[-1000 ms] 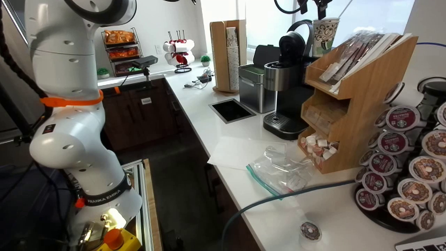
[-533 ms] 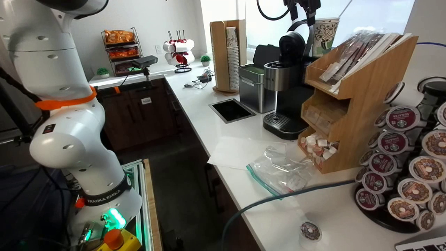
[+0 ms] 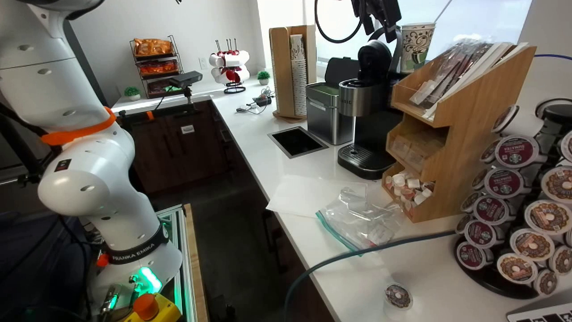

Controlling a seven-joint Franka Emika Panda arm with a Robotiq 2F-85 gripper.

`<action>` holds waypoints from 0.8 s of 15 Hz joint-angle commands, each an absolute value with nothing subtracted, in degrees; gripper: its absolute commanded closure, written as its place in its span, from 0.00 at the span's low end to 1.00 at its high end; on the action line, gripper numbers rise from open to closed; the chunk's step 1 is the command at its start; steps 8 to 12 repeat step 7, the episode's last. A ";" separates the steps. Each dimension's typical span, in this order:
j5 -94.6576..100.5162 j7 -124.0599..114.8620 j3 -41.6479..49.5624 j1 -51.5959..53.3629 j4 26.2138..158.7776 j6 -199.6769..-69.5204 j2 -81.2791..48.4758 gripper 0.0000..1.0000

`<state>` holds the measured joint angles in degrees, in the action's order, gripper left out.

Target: Remove the white container from the coffee making machine, put it on the countertop, pick up the paper cups and put them on the coffee making machine

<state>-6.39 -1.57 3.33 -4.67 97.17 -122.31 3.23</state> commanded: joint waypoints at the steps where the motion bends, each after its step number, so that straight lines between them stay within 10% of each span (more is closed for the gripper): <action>1: -5.60 0.30 3.51 -4.24 104.88 -126.86 7.71 0.00; 12: -6.34 0.31 3.75 -4.27 103.61 -126.42 6.50 0.00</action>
